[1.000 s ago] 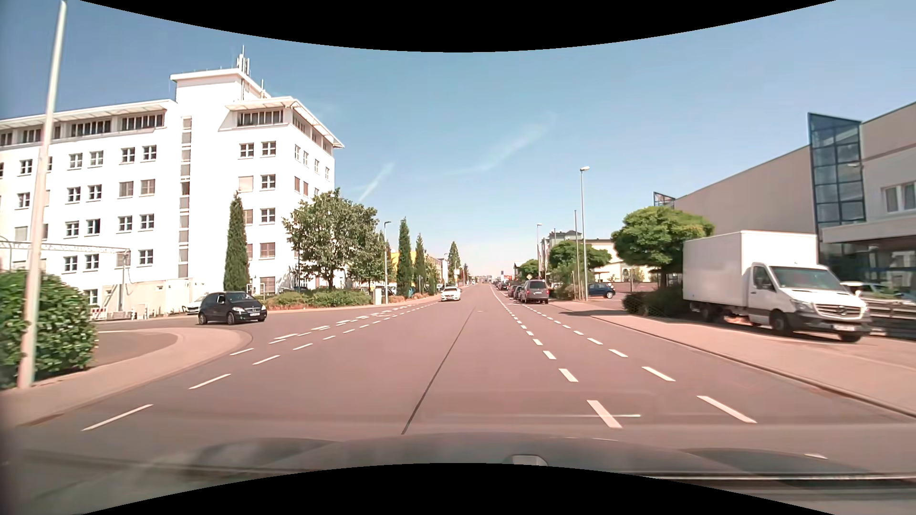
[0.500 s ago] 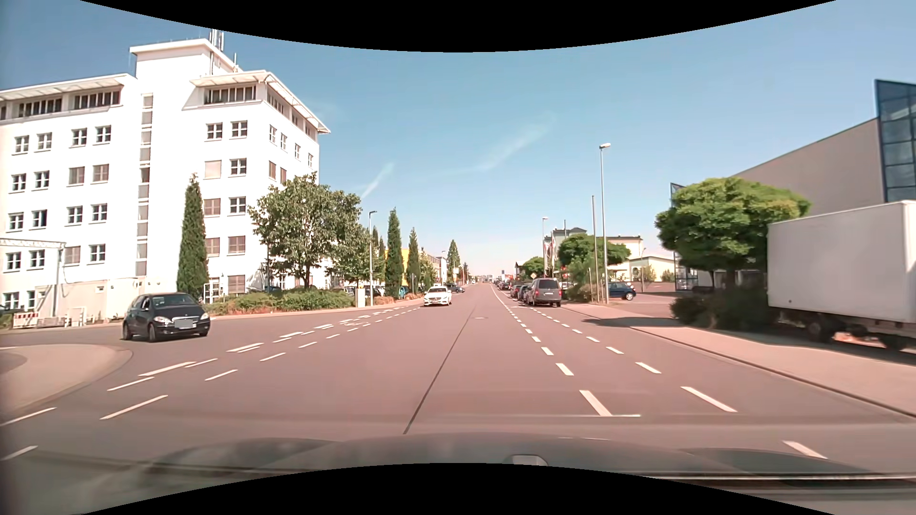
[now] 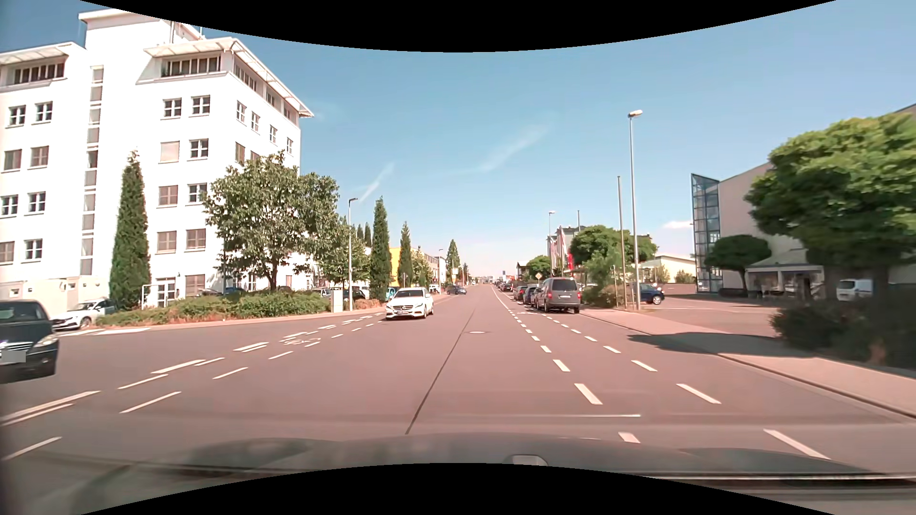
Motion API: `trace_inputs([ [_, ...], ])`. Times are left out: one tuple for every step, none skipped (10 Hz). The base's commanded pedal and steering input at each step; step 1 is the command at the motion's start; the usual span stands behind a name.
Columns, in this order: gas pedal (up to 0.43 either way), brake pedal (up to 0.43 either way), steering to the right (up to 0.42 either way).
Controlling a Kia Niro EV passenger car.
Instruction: Follow the waypoints while adhering to traffic rules and regulations
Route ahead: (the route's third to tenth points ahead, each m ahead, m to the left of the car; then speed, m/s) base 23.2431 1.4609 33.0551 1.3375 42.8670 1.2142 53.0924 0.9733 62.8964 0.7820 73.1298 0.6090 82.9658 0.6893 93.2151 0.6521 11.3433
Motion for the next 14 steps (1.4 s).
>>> trace_inputs([
  [0.028,0.0,-0.005],
  [0.028,0.0,-0.004],
  [0.028,0.0,-0.004],
  [0.028,0.0,-0.005],
  [0.028,0.0,-0.004],
  [0.028,0.0,-0.005],
  [0.028,0.0,-0.004],
  [0.028,0.0,-0.004],
  [0.028,0.0,-0.004],
  [0.028,0.0,-0.004],
  [0.028,0.0,-0.004],
  [0.028,0.0,-0.004],
  [0.028,0.0,-0.004],
  [0.028,0.0,-0.004],
])
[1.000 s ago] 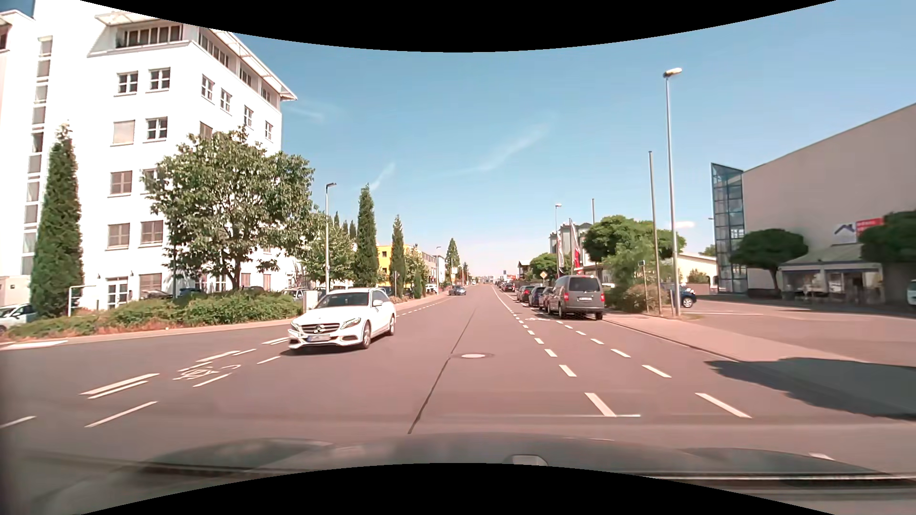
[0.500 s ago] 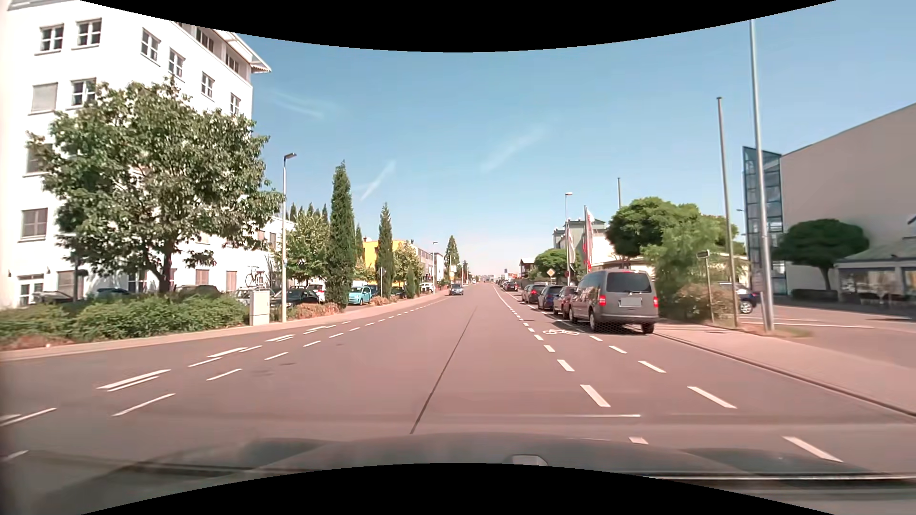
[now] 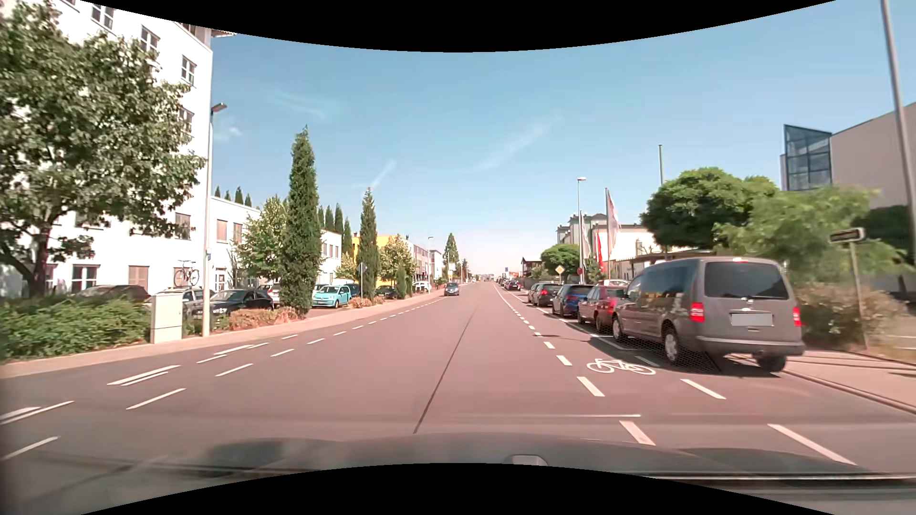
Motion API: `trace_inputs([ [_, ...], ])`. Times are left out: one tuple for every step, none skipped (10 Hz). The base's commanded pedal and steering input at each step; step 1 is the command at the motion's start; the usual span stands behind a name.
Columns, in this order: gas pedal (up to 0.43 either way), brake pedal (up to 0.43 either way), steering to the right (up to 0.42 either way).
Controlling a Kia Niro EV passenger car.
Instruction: Follow the waypoints while adhering to traffic rules and regulations
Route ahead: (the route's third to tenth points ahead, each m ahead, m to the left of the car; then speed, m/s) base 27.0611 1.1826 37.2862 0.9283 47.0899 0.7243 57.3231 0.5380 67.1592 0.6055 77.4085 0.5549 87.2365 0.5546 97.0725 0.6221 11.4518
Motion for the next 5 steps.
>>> trace_inputs([
  [0.028,0.0,-0.004],
  [0.028,0.0,-0.004],
  [0.028,0.0,-0.004],
  [0.028,0.0,-0.003],
  [0.028,0.0,-0.003],
])
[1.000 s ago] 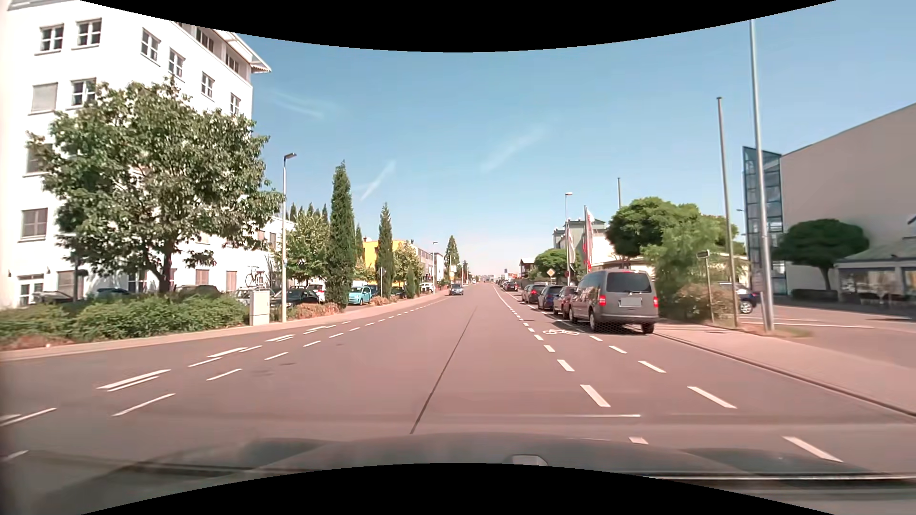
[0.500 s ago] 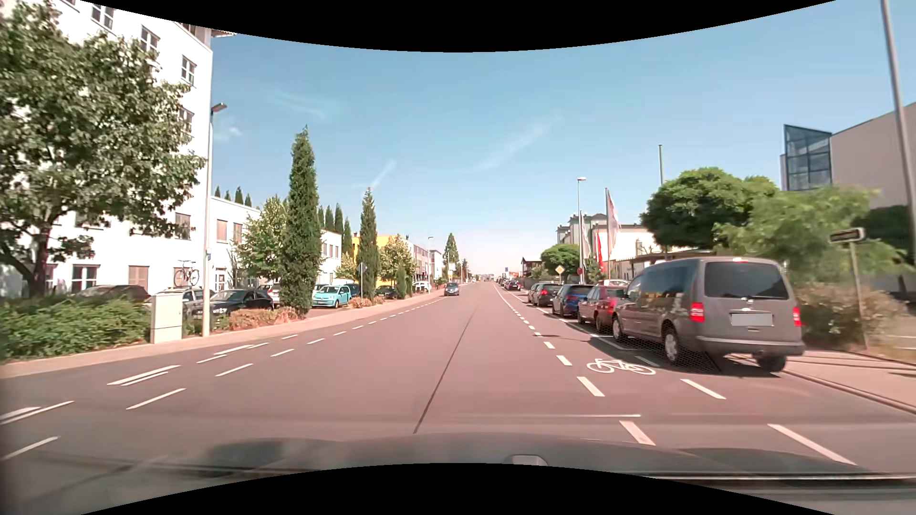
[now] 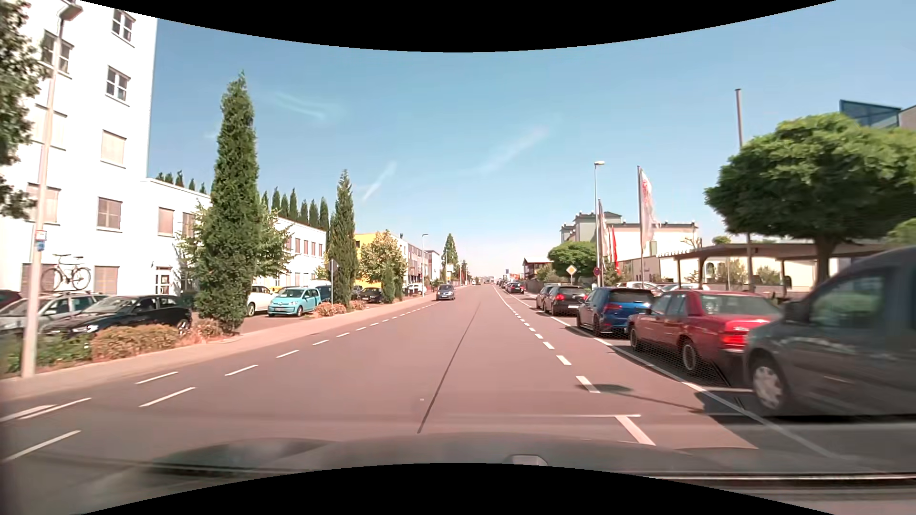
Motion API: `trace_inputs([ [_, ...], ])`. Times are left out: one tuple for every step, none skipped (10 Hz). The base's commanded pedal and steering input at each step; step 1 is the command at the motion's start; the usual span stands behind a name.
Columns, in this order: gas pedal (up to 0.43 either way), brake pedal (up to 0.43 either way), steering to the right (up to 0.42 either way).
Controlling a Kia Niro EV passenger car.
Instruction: Follow the waypoints while adhering to traffic rules and regulations
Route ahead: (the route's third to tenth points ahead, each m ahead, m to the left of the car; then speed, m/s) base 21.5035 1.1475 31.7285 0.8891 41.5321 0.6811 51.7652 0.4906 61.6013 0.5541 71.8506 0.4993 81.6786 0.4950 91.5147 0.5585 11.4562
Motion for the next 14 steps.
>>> trace_inputs([
  [0.028,0.0,-0.002],
  [0.028,0.0,-0.002],
  [0.028,0.0,-0.002],
  [0.028,0.0,-0.002],
  [0.028,0.0,-0.002],
  [0.028,0.0,-0.002],
  [0.028,0.0,-0.002],
  [0.028,0.0,-0.002],
  [0.028,0.0,-0.002],
  [0.028,0.0,-0.002],
  [0.028,0.0,-0.002],
  [0.028,0.0,-0.002],
  [0.028,0.0,-0.002],
  [0.028,0.0,-0.002],
])
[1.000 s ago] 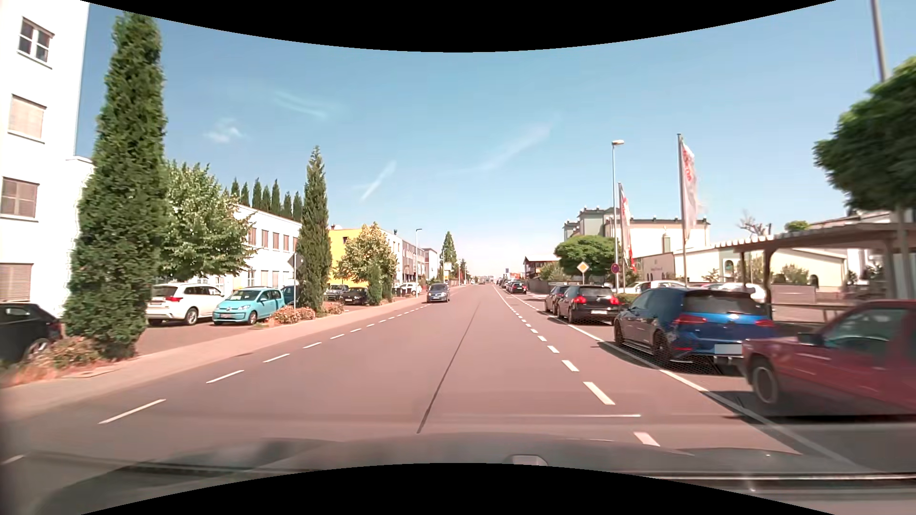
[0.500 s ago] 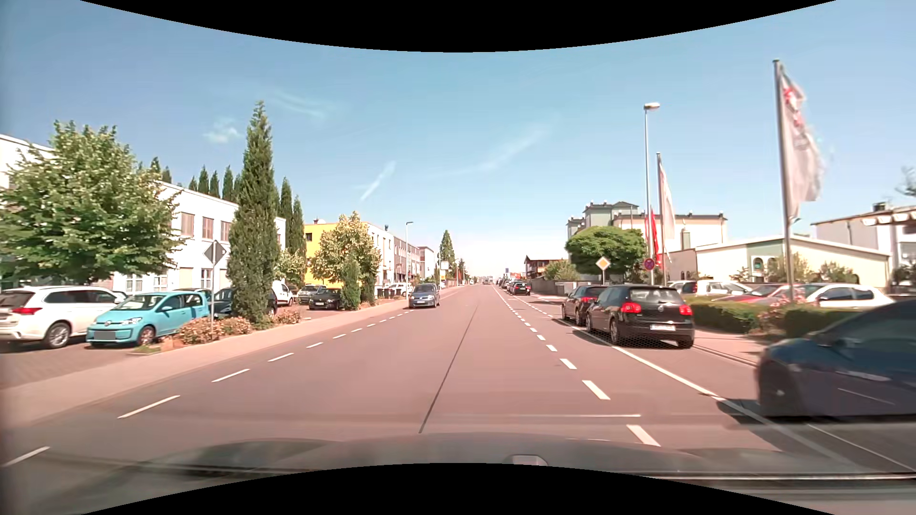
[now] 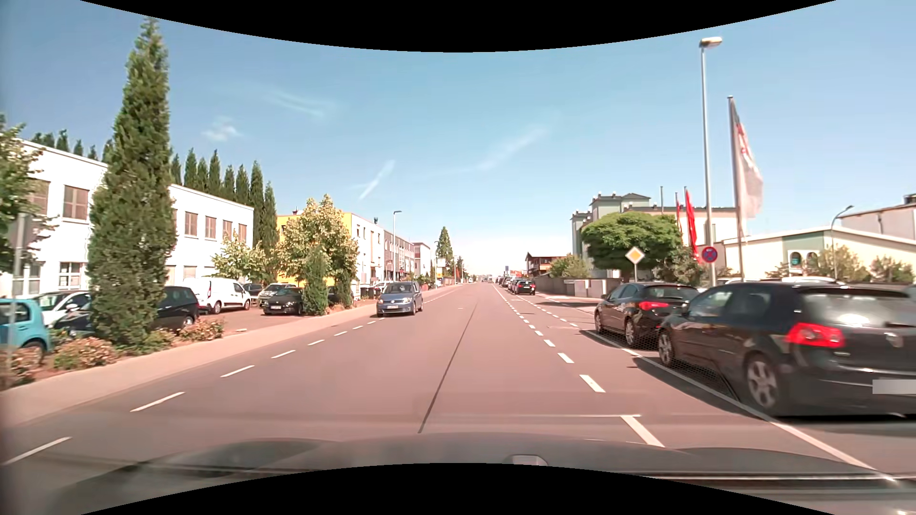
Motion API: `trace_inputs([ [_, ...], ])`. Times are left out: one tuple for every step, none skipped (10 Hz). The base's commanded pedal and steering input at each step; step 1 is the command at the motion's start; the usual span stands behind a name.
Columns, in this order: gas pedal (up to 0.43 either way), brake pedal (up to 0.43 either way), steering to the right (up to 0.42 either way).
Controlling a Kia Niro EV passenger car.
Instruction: Follow the waypoints while adhering to traffic rules and regulations
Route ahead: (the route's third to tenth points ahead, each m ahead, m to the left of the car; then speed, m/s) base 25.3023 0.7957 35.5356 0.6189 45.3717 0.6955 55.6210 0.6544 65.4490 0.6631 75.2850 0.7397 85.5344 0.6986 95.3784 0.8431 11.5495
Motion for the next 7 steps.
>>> trace_inputs([
  [0.028,0.0,-0.002],
  [0.028,0.0,-0.002],
  [0.028,0.0,-0.002],
  [0.028,0.0,-0.002],
  [0.028,0.0,-0.003],
  [0.028,0.0,-0.003],
  [0.028,0.0,-0.003],
])
